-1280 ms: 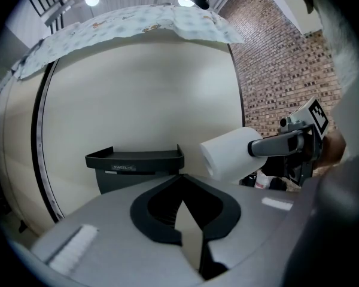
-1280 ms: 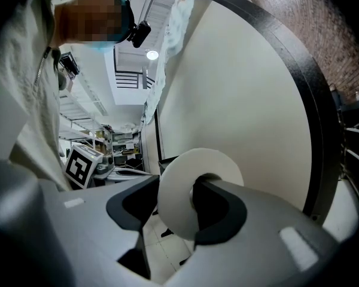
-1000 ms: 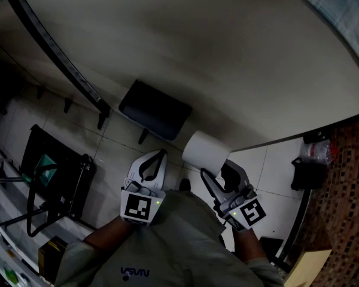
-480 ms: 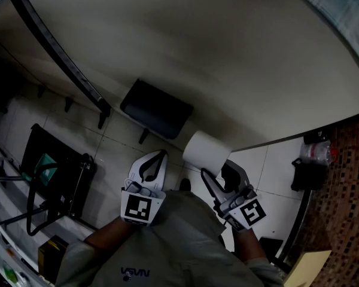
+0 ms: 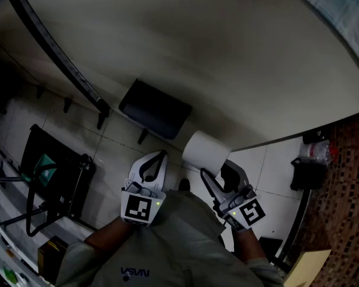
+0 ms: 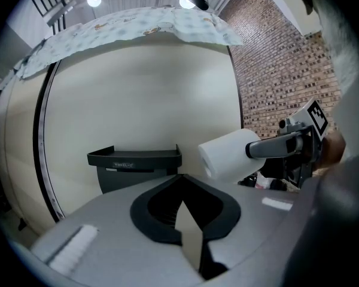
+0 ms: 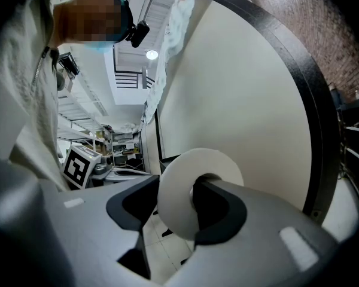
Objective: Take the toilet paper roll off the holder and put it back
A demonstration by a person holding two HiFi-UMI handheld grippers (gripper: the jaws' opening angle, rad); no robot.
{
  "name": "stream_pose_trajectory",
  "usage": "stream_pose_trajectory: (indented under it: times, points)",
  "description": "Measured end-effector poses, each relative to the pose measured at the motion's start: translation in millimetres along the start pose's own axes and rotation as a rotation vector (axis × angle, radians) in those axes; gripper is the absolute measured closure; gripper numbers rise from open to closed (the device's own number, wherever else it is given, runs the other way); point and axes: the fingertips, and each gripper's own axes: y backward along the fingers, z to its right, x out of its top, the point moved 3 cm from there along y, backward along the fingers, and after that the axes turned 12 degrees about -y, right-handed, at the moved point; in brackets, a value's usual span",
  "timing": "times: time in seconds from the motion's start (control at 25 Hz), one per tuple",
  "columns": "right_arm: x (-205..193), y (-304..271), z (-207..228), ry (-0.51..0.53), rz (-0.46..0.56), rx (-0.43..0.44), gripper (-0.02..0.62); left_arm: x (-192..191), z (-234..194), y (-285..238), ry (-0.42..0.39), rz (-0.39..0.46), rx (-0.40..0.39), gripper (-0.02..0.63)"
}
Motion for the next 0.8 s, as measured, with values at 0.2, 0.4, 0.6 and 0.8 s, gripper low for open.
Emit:
stream_pose_trajectory:
  times: [0.2, 0.4, 0.6, 0.8]
  points:
    - [0.1, -1.7, -0.8, 0.000, -0.003, 0.002, 0.422, -0.3, -1.4, 0.6, 0.006, -0.002, 0.003, 0.601]
    - [1.0, -1.4, -0.7, 0.002, -0.001, 0.002, 0.423, 0.2, -0.6, 0.2, 0.006, -0.002, 0.002, 0.601]
    - [0.3, -0.8, -1.8, -0.002, 0.000, 0.000, 0.423, -2.4, -4.6, 2.3, 0.019, -0.014, 0.024, 0.601]
    - [0.1, -4.3, 0.8, -0.008, 0.001, 0.000, 0.423, -5.2, -9.1, -0.6, 0.028, -0.018, 0.034, 0.600]
